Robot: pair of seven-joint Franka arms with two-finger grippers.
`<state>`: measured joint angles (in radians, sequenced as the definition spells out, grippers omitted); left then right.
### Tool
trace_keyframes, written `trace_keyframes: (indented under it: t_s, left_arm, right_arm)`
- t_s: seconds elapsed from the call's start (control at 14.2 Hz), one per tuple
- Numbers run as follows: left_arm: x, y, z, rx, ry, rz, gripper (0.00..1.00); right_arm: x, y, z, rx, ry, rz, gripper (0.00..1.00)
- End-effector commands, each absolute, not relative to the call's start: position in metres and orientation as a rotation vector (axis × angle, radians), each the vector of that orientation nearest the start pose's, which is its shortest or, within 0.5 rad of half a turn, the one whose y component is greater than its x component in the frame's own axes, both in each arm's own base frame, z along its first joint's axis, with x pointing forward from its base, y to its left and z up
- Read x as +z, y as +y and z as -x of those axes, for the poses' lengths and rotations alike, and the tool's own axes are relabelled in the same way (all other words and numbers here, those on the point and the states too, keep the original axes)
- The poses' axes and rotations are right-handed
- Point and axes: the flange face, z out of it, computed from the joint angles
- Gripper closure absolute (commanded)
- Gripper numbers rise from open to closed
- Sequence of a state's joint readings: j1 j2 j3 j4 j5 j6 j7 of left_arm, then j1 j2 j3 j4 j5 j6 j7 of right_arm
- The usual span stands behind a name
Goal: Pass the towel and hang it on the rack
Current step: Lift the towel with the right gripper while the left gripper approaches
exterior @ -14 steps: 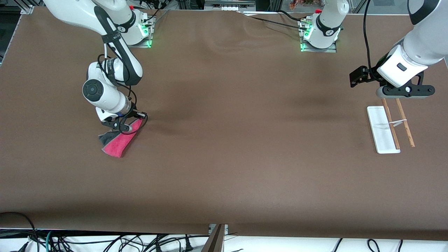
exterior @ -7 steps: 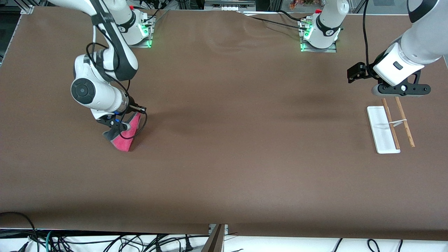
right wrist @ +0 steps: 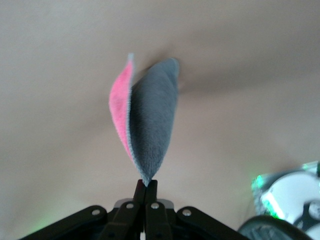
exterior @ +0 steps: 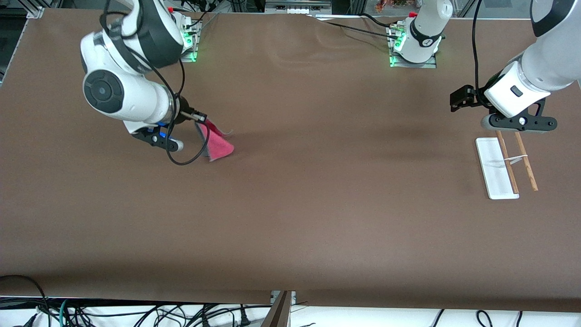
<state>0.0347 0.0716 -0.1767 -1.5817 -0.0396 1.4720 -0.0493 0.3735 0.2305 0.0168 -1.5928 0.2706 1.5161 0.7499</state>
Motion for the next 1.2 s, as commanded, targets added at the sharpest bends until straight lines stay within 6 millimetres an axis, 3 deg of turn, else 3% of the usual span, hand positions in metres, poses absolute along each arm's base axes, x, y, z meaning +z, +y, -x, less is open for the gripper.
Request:
trace_keyframes:
  t_s: [0.0,0.21,0.42,0.56,0.7,0.92,1.13]
  left_arm:
    - [0.564,-0.081,-0.579,0.337,0.295,3.251,0.0]
    - [0.537,-0.088,-0.59,0.381,0.614,3.297,0.0]
    - [0.49,-0.105,-0.608,0.423,0.962,3.434,0.0]
    - [0.476,-0.112,-0.613,0.406,1.118,3.472,0.0]
    - [0.47,-0.125,-0.614,0.353,1.325,3.51,0.0]
    - [0.463,-0.124,-0.618,0.229,1.555,3.572,0.0]
    - [0.465,-0.129,-0.595,0.137,1.83,3.504,0.0]
  right_arm:
    - [0.531,0.273,-0.541,0.704,0.647,2.864,1.0]
    - [0.572,0.312,-0.523,0.735,0.726,2.795,1.0]
    - [0.609,0.355,-0.504,0.785,0.829,2.683,1.0]
    - [0.633,0.383,-0.495,0.798,0.895,2.625,1.0]
    - [0.64,0.41,-0.489,0.847,0.976,2.563,1.0]
    - [0.641,0.45,-0.482,0.863,1.107,2.447,1.0]
    - [0.631,0.498,-0.468,0.879,1.232,2.338,1.0]
